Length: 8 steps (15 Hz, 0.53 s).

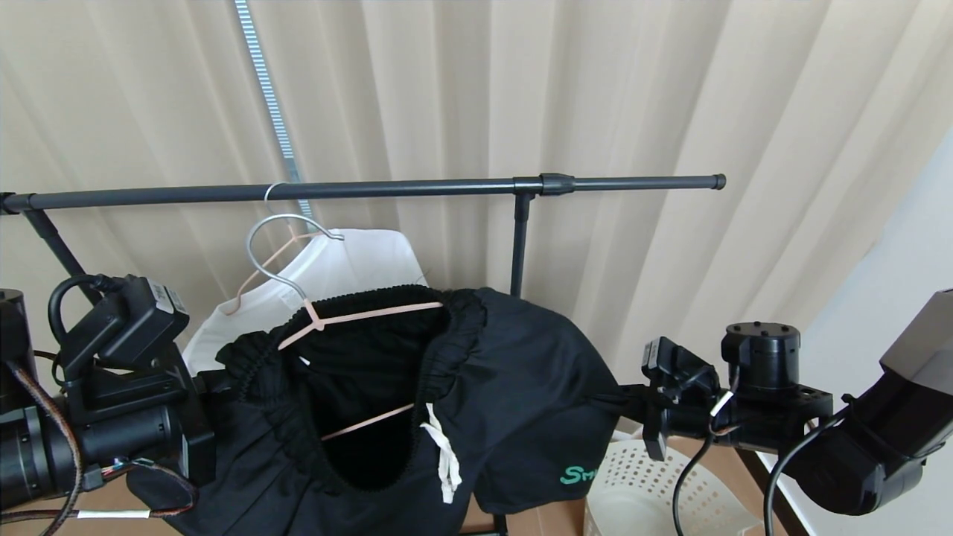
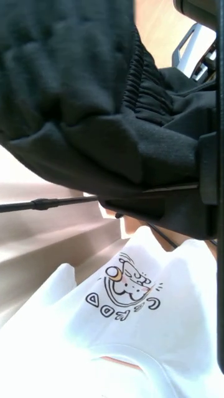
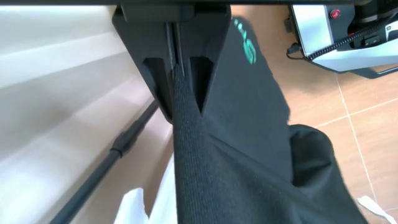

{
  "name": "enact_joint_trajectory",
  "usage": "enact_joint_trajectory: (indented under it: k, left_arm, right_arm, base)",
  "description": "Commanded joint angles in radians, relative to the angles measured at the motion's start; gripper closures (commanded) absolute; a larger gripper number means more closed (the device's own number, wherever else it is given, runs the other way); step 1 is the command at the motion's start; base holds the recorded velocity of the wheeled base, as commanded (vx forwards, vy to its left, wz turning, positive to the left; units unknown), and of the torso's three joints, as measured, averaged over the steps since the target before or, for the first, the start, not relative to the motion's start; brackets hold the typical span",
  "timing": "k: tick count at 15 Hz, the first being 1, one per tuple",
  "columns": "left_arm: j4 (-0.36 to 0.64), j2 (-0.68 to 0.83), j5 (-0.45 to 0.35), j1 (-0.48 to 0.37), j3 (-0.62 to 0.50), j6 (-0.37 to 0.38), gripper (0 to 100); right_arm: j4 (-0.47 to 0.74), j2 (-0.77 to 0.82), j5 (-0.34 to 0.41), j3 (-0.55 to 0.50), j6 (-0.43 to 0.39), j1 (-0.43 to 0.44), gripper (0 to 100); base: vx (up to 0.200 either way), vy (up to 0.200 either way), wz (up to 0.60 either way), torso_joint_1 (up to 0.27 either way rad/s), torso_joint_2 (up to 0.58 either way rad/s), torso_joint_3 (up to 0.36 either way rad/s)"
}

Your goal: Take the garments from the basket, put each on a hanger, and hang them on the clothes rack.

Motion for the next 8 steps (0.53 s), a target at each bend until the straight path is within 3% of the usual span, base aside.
enact_joint_trajectory:
  k: [1, 8]
  left_arm:
    - [-0.002, -0.004, 0.001, 0.002, -0.005, -0.009, 100]
    - [-0.002, -0.004, -0.017, 0.001, -0.005, -0.013, 100]
  right_arm:
    - [-0.001, 0.031, -0.011, -0.010, 0.000, -0.003, 100]
    - [-0.001, 0.031, -0.014, 0.002, -0.005, 0.005, 100]
  base:
    - [0.000, 0.000, 0.00, 0.000, 0.00, 0.000]
    - [0.000, 0.000, 0.00, 0.000, 0.00, 0.000]
